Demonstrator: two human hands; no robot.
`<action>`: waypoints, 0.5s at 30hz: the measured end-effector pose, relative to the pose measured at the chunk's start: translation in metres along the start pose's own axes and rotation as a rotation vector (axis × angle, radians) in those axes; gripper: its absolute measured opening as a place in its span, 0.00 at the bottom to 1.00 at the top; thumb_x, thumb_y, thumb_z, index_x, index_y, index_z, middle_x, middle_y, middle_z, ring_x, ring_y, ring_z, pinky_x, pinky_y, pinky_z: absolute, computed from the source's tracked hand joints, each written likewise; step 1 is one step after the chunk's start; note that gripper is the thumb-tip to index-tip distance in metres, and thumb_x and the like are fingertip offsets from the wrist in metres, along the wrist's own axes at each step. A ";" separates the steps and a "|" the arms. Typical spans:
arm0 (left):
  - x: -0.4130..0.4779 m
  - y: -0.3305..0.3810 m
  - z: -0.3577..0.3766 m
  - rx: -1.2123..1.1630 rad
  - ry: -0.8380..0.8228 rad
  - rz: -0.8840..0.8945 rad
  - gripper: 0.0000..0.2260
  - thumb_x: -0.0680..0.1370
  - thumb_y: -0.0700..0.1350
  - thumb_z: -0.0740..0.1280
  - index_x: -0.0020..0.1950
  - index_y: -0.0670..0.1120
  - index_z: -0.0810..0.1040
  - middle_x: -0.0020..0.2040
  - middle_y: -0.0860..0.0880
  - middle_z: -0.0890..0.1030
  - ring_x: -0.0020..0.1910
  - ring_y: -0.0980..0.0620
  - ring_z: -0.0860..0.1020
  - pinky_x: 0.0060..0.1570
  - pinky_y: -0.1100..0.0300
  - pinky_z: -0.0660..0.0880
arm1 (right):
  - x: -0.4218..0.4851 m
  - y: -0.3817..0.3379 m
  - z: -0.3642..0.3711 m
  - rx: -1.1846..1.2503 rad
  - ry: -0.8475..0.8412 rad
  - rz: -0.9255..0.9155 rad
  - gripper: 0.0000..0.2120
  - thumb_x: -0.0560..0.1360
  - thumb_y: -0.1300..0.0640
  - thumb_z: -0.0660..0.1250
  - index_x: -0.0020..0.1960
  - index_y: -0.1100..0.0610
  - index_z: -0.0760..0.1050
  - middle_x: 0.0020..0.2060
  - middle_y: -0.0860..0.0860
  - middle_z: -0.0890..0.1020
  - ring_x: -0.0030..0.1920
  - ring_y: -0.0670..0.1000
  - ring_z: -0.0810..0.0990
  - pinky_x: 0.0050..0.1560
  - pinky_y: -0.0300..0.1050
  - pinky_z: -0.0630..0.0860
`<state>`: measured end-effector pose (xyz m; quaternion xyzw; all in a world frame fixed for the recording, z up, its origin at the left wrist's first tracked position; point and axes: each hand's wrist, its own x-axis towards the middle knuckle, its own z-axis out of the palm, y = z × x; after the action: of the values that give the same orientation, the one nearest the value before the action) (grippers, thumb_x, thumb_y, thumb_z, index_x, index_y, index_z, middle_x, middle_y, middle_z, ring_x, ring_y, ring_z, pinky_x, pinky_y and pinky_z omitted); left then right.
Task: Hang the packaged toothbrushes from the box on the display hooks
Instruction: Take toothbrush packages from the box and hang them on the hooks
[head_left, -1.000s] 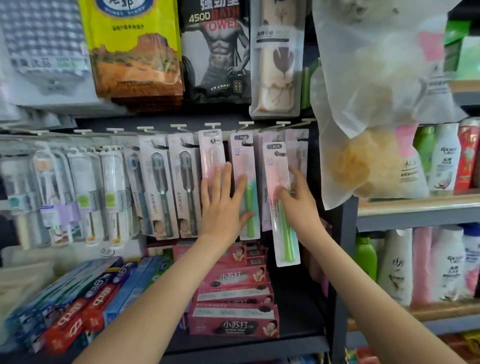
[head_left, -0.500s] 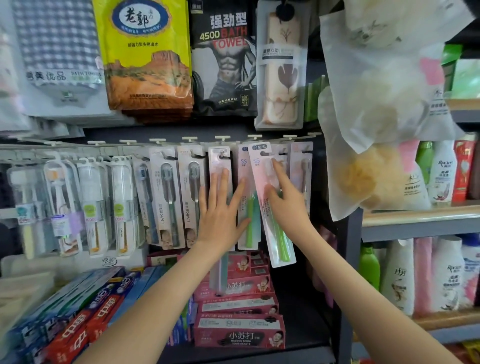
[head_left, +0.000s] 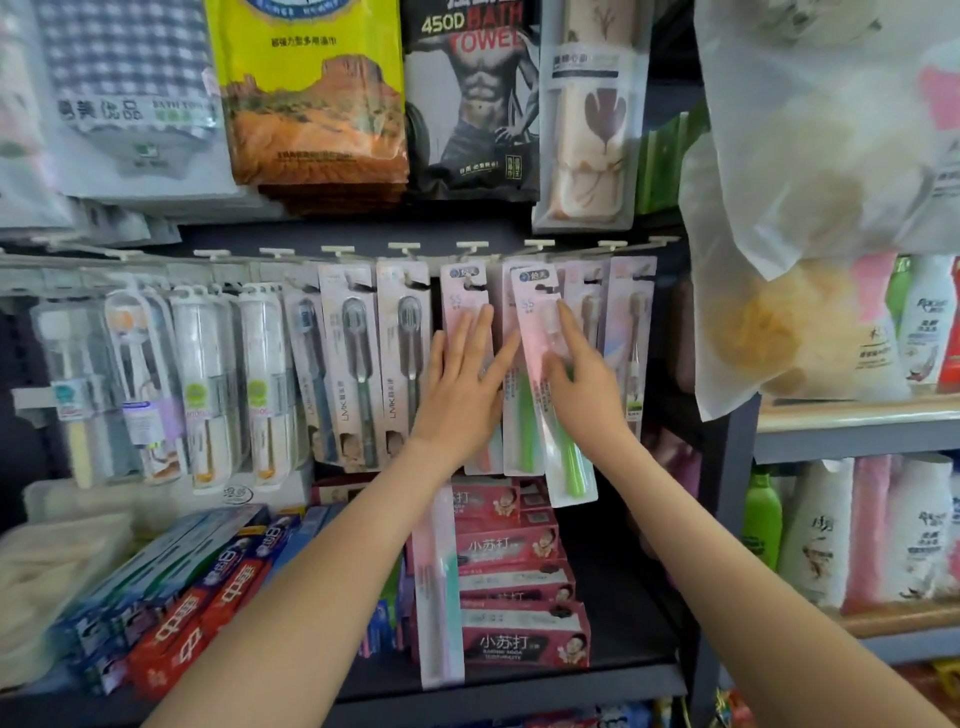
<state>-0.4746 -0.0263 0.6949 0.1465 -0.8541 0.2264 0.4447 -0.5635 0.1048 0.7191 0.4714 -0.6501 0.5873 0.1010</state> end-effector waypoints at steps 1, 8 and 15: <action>0.000 -0.001 -0.002 0.002 0.010 -0.008 0.38 0.74 0.39 0.69 0.79 0.46 0.52 0.78 0.40 0.45 0.77 0.41 0.44 0.72 0.40 0.46 | 0.000 -0.001 0.001 0.002 0.003 0.000 0.28 0.81 0.61 0.54 0.77 0.43 0.52 0.62 0.59 0.75 0.37 0.49 0.72 0.50 0.49 0.76; -0.001 -0.014 -0.020 -0.007 -0.122 -0.045 0.44 0.73 0.39 0.73 0.78 0.42 0.47 0.77 0.40 0.44 0.76 0.42 0.43 0.72 0.45 0.46 | 0.002 -0.019 0.001 0.001 0.013 0.035 0.27 0.82 0.61 0.54 0.77 0.45 0.53 0.67 0.58 0.71 0.44 0.50 0.75 0.58 0.52 0.75; -0.004 -0.014 -0.038 -0.051 -0.203 -0.071 0.38 0.80 0.46 0.64 0.78 0.47 0.39 0.74 0.45 0.31 0.73 0.46 0.29 0.70 0.53 0.29 | -0.005 -0.034 0.004 0.085 -0.003 0.081 0.27 0.80 0.62 0.55 0.76 0.44 0.58 0.50 0.53 0.78 0.28 0.39 0.71 0.35 0.30 0.71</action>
<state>-0.4397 -0.0187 0.7143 0.1875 -0.8945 0.1728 0.3672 -0.5346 0.1080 0.7371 0.4497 -0.6432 0.6172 0.0561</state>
